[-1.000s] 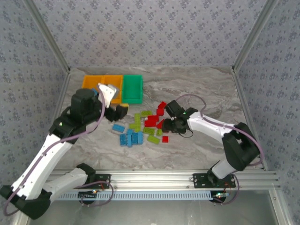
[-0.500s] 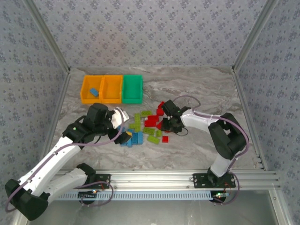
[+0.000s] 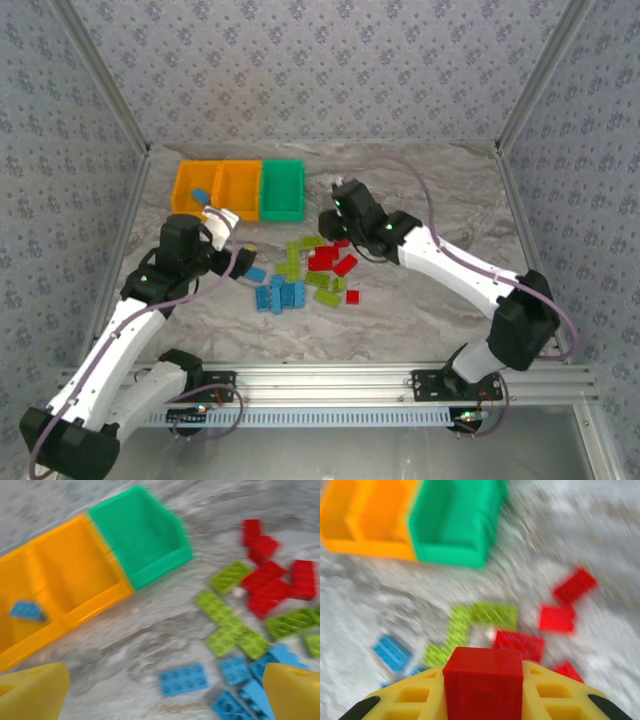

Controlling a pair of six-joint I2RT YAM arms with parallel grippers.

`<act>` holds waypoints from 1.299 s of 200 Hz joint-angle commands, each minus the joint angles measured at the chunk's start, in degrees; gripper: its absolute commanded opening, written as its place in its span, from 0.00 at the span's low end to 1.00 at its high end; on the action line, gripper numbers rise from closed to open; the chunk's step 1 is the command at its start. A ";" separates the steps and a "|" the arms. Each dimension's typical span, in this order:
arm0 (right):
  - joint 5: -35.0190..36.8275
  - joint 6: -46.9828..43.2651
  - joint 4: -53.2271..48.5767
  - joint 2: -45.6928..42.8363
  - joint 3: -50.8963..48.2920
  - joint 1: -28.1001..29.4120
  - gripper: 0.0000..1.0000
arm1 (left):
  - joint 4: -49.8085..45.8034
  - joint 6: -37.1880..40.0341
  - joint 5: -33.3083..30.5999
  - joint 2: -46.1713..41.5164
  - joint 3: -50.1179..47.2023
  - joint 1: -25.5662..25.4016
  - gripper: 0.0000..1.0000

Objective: Sort the legos into containers by color

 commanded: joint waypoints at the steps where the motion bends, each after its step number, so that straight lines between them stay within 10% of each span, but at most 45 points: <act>1: 2.49 -7.87 3.67 9.71 8.77 0.43 0.26 | 0.88 -5.21 -5.13 0.69 2.07 3.55 0.99; 64: 6.45 -17.63 -4.74 42.48 44.26 -1.05 0.25 | 1.56 -3.37 -2.73 -0.88 0.12 3.70 0.99; 118: 6.88 -18.35 -17.96 54.83 64.37 -1.07 0.45 | 1.46 -2.87 -2.19 -0.12 0.13 3.71 0.99; 197: 6.91 -20.55 -23.37 37.27 52.31 -0.52 0.49 | 1.45 -6.21 -2.55 2.22 0.94 3.71 0.99; 260: -0.64 -14.73 -21.42 -0.71 8.50 -0.48 0.63 | -9.50 -39.79 -3.87 15.97 14.71 -4.06 0.78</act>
